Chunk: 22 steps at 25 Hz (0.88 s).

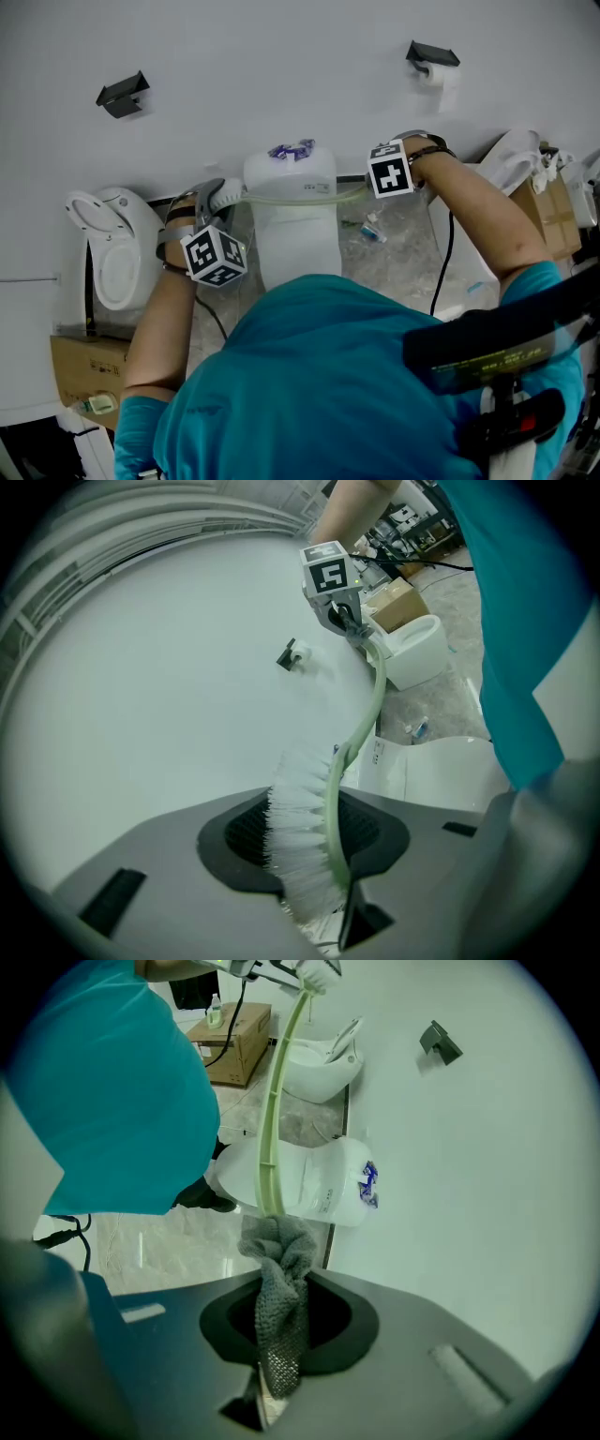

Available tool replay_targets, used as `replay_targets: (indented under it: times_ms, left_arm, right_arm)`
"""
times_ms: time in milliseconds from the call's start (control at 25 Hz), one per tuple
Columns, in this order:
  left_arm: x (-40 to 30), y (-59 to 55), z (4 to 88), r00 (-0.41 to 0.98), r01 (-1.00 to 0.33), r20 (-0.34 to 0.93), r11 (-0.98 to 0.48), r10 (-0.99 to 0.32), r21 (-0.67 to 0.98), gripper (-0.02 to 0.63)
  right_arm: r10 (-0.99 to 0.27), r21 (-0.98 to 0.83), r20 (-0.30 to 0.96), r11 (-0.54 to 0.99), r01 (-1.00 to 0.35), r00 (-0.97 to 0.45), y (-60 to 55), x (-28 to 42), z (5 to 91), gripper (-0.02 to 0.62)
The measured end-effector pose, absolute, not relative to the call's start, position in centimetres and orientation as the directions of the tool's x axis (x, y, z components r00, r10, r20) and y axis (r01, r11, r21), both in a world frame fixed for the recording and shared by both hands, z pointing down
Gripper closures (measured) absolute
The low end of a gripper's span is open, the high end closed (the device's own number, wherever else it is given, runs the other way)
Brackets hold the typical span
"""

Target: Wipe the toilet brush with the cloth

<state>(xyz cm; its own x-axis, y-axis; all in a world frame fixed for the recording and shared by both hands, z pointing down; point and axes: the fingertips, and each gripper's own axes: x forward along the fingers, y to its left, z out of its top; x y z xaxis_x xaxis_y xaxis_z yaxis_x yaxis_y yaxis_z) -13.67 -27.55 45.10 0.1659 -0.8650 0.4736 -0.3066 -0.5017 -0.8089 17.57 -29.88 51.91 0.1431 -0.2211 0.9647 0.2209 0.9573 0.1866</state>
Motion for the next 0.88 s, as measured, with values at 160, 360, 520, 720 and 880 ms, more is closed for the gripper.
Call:
replay_targets:
  times_ms: [160, 360, 520, 720, 880]
  left_arm:
    - [-14.0, -27.3, 45.4, 0.157, -0.31, 0.479, -0.504, -0.864, -0.806, 0.453]
    - [-15.2, -27.2, 46.1, 0.14, -0.353, 0.495, -0.51, -0.858, -0.784, 0.459]
    - [-16.7, -26.7, 47.3, 0.126, -0.416, 0.525, -0.525, -0.842, -0.742, 0.46]
    - [-17.5, -25.8, 49.3, 0.143, -0.507, 0.573, -0.557, -0.807, -0.657, 0.46]
    - [-17.4, -25.1, 50.6, 0.189, -0.606, 0.603, -0.576, -0.775, -0.549, 0.46]
  right_arm:
    - [-0.238, 0.207, 0.959, 0.959, 0.195, 0.156, -30.6, 18.9, 52.0, 0.565]
    - [-0.272, 0.267, 0.958, 0.962, 0.063, 0.088, -32.6, 21.2, 51.5, 0.565]
    - [-0.302, 0.279, 0.949, 0.938, -0.203, -0.092, -32.7, 22.5, 50.6, 0.565]
    - [-0.328, 0.167, 0.88, 0.89, -0.424, -0.343, -31.3, 21.7, 51.1, 0.565]
    - [-0.36, 0.05, 0.789, 0.845, -0.532, -0.498, -30.1, 20.4, 51.1, 0.565]
